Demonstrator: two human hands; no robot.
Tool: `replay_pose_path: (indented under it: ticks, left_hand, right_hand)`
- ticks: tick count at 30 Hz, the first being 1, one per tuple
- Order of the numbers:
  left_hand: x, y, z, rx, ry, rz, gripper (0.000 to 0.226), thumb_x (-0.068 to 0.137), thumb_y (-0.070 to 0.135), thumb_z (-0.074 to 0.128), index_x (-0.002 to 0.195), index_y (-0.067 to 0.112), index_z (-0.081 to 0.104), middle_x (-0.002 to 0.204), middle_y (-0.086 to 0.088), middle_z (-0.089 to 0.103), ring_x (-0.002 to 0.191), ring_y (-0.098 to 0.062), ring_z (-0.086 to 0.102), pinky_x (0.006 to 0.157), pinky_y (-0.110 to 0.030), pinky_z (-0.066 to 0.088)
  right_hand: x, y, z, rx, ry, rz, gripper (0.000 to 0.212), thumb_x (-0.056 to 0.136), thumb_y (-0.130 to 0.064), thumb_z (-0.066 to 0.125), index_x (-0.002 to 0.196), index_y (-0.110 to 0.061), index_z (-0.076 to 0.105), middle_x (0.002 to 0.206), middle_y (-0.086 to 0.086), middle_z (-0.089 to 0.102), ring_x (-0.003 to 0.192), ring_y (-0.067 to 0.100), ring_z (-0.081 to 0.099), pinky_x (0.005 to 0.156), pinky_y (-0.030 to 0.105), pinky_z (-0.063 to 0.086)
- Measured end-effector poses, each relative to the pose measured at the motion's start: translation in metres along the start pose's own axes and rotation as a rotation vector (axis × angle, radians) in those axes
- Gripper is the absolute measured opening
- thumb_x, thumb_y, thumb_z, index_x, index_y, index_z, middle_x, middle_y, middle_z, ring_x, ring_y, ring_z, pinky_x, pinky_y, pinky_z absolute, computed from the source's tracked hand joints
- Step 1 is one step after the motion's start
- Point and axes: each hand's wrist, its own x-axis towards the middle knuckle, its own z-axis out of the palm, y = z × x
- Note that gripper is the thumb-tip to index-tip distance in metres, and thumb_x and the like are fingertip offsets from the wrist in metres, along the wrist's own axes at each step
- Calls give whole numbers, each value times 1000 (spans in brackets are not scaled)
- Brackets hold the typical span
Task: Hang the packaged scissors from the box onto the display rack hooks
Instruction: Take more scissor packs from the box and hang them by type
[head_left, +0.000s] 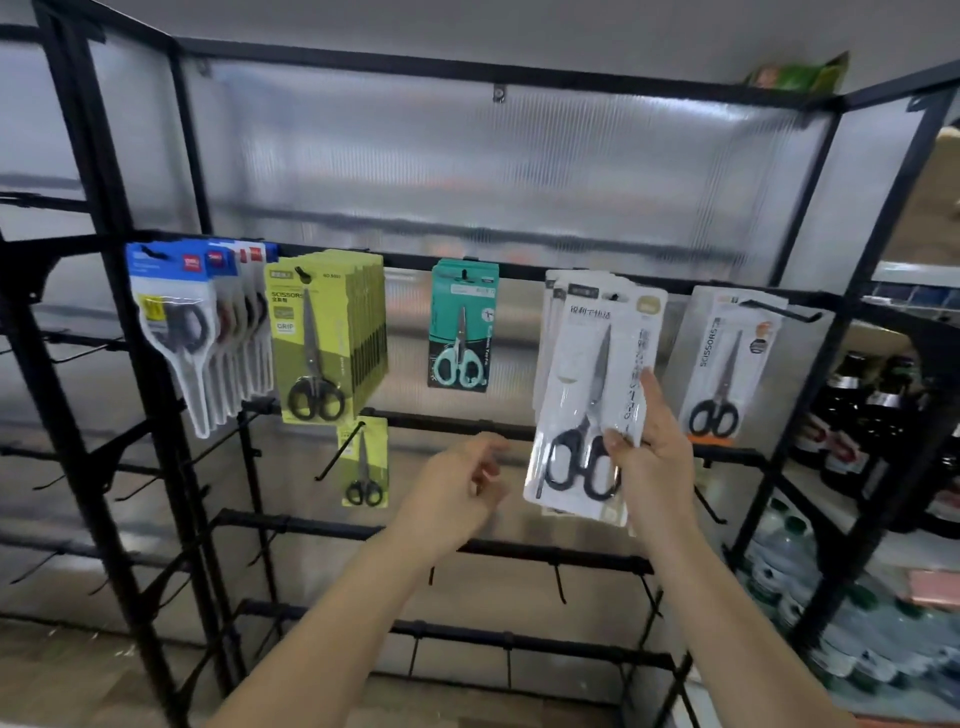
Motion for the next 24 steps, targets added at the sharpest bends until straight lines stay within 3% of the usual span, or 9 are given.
replay_pose_path:
  ticks: [3, 6, 9, 10, 13, 15, 18, 20, 24]
  left_hand:
    - [6, 6, 3, 140, -115, 90, 39, 94, 24, 56, 132, 25, 47, 115, 3, 58, 96, -5, 50, 78, -14, 37]
    - [6, 8, 6, 174, -194, 153, 43, 95, 21, 54, 136, 27, 44, 122, 3, 54, 96, 0, 42, 75, -7, 29]
    - [8, 10, 6, 174, -209, 161, 44, 95, 20, 53, 137, 26, 43, 124, 2, 55, 97, 0, 42, 77, -7, 30]
    - [9, 10, 5, 172, -209, 158, 43, 95, 20, 54, 137, 26, 44, 124, 2, 55, 97, -1, 42, 78, -8, 31]
    - [9, 10, 3, 166, -207, 158, 42, 95, 22, 53, 136, 26, 45, 124, 3, 56, 100, -2, 45, 82, -11, 33]
    - [9, 8, 2, 158, -203, 162, 40, 95, 22, 54, 135, 26, 47, 124, 3, 56, 101, -2, 45, 82, -11, 32]
    - [7, 5, -3, 138, -201, 158, 38, 95, 24, 54, 132, 25, 49, 122, 2, 56, 99, -1, 43, 81, -10, 31]
    - [8, 1, -7, 143, -202, 152, 38, 94, 26, 55, 131, 25, 49, 122, 2, 57, 98, -1, 44, 81, -12, 32]
    - [9, -7, -21, 170, -174, 126, 37, 94, 28, 55, 131, 24, 50, 123, 3, 59, 107, -9, 52, 87, -18, 38]
  right_hand:
    - [13, -8, -8, -47, 7, 36, 66, 88, 11, 48, 141, -26, 38, 121, -10, 49, 75, -18, 58, 63, 6, 50]
    - [18, -11, -11, -109, 17, 58, 64, 88, 8, 50, 140, -28, 40, 130, -8, 52, 96, 5, 60, 74, 13, 43]
    - [20, -13, -12, -129, 3, 61, 63, 88, 9, 49, 141, -23, 39, 132, -6, 50, 75, -20, 58, 59, 4, 49]
    - [21, -13, -12, -137, 1, 62, 63, 88, 9, 49, 141, -23, 39, 132, -6, 50, 70, -22, 56, 63, 5, 49]
    - [20, -8, -12, -222, 2, 78, 63, 90, 3, 50, 142, -29, 36, 137, -11, 47, 93, 9, 64, 79, 23, 49]
    - [15, -3, -12, -364, -10, 70, 65, 91, -4, 51, 144, -34, 29, 132, -17, 46, 99, 25, 60, 75, 18, 50]
    - [7, 11, -15, -585, -83, 84, 65, 91, -10, 54, 146, -30, 26, 130, -10, 43, 95, 5, 55, 70, 8, 43]
    - [4, 15, -14, -694, -99, 106, 57, 90, -12, 54, 142, -25, 37, 138, 1, 43, 107, 12, 49, 86, 21, 40]
    - [-2, 4, -1, -795, -127, -51, 42, 90, -11, 54, 132, -17, 52, 133, 1, 46, 116, 13, 45, 87, 18, 31]
